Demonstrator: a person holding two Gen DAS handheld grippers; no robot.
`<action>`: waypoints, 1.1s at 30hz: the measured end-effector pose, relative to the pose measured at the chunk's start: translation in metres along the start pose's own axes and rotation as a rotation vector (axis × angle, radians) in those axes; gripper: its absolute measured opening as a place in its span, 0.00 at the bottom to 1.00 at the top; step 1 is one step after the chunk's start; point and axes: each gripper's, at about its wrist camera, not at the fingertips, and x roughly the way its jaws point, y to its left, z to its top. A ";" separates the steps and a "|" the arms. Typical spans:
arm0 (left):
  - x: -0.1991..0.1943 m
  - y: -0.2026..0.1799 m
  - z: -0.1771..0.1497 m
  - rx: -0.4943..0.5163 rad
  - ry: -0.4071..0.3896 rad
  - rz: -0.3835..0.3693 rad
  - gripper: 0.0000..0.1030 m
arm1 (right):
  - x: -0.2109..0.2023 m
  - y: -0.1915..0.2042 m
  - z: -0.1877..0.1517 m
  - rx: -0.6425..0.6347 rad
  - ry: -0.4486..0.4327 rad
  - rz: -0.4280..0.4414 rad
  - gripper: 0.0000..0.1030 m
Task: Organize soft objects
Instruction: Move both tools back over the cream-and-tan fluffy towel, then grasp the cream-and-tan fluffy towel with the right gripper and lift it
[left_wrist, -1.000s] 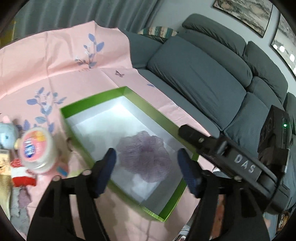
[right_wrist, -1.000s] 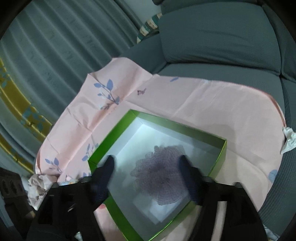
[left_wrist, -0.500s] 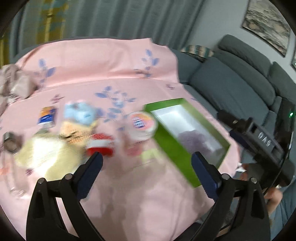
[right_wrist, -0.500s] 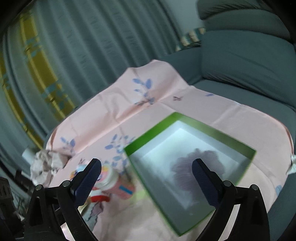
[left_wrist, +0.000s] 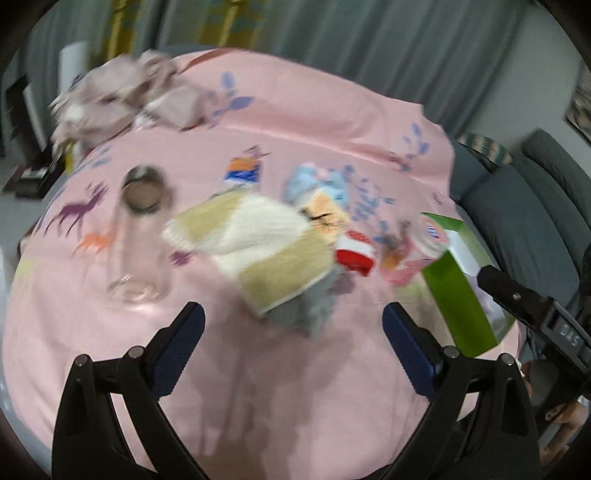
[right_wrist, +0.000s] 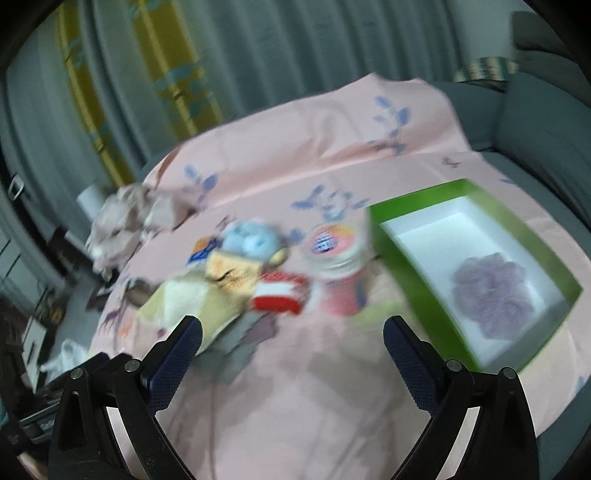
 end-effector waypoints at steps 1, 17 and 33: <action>-0.001 0.008 -0.002 -0.021 0.003 0.003 0.94 | 0.003 0.006 -0.001 -0.004 0.014 0.019 0.96; -0.006 0.069 -0.014 -0.158 0.027 0.084 0.94 | 0.133 0.105 0.021 0.002 0.313 0.126 0.96; -0.013 0.087 -0.014 -0.154 0.015 0.127 0.94 | 0.209 0.117 0.020 0.080 0.336 0.005 0.31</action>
